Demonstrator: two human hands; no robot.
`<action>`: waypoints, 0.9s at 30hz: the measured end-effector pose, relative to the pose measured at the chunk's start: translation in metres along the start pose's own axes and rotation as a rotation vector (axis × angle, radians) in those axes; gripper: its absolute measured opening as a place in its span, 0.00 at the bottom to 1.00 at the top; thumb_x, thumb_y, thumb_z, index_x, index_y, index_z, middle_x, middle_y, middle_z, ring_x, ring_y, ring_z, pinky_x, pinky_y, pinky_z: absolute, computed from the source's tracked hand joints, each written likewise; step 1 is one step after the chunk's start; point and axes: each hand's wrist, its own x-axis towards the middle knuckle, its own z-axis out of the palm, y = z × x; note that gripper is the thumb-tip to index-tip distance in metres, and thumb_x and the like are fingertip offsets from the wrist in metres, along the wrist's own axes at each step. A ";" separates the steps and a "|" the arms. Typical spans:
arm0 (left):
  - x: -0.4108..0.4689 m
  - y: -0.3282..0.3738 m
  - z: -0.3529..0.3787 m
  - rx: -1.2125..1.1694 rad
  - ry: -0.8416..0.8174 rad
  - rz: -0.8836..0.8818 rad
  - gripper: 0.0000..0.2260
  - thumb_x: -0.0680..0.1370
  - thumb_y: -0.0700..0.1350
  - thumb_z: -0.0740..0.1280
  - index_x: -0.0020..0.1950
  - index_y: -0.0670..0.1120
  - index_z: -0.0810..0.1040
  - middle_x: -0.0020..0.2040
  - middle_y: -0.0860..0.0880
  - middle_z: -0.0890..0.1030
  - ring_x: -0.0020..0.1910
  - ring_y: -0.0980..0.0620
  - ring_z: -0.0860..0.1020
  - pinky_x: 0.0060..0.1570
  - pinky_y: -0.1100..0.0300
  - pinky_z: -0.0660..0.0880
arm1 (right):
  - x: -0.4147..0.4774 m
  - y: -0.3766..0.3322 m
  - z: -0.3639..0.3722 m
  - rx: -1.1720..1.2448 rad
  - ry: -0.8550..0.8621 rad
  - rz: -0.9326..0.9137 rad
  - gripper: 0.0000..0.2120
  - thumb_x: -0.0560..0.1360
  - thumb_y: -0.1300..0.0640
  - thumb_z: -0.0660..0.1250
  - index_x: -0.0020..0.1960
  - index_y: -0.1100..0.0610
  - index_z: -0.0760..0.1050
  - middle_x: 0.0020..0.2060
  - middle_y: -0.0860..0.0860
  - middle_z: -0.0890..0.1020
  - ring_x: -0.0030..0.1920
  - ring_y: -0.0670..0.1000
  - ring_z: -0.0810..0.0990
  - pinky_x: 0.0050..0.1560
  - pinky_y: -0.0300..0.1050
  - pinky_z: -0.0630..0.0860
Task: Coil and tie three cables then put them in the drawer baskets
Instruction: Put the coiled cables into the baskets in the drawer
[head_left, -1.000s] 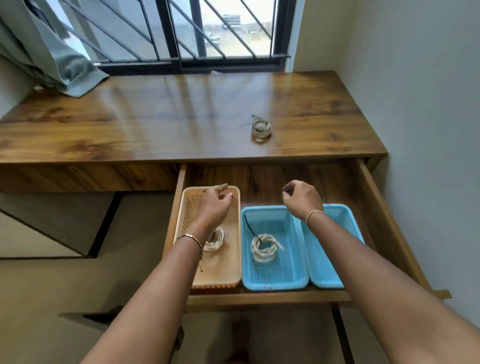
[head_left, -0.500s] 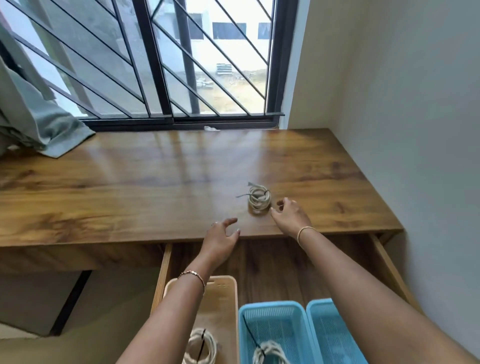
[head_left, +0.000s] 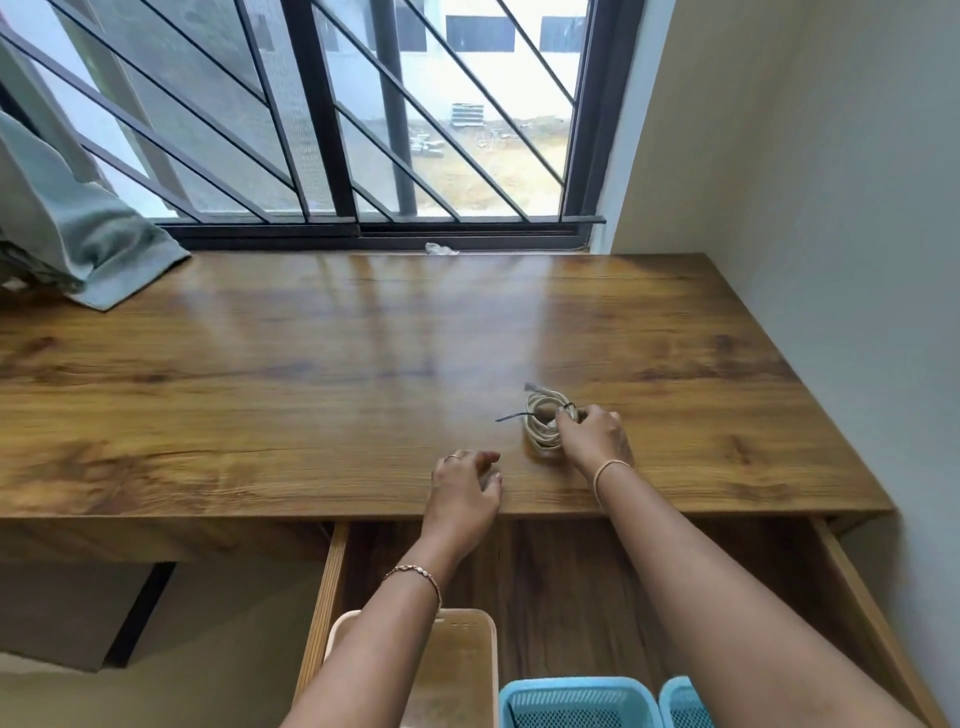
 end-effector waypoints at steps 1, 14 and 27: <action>0.001 0.000 0.001 -0.002 -0.002 -0.002 0.13 0.78 0.45 0.64 0.63 0.49 0.77 0.60 0.50 0.78 0.63 0.50 0.70 0.64 0.59 0.65 | 0.002 -0.001 0.000 0.008 0.011 0.016 0.21 0.74 0.42 0.62 0.59 0.55 0.76 0.60 0.58 0.74 0.59 0.60 0.75 0.58 0.47 0.71; -0.015 0.009 0.002 -0.022 -0.047 -0.013 0.14 0.78 0.47 0.65 0.64 0.50 0.76 0.62 0.49 0.77 0.64 0.48 0.69 0.66 0.54 0.66 | -0.013 0.011 -0.010 0.330 0.055 0.085 0.09 0.73 0.52 0.68 0.46 0.56 0.71 0.48 0.56 0.81 0.48 0.57 0.78 0.48 0.46 0.73; -0.114 0.043 0.018 0.014 -0.053 -0.021 0.17 0.77 0.44 0.64 0.65 0.51 0.76 0.64 0.49 0.76 0.66 0.48 0.70 0.67 0.53 0.67 | -0.094 0.098 -0.071 0.666 -0.070 0.138 0.07 0.75 0.60 0.69 0.42 0.57 0.71 0.48 0.59 0.80 0.48 0.56 0.81 0.42 0.50 0.81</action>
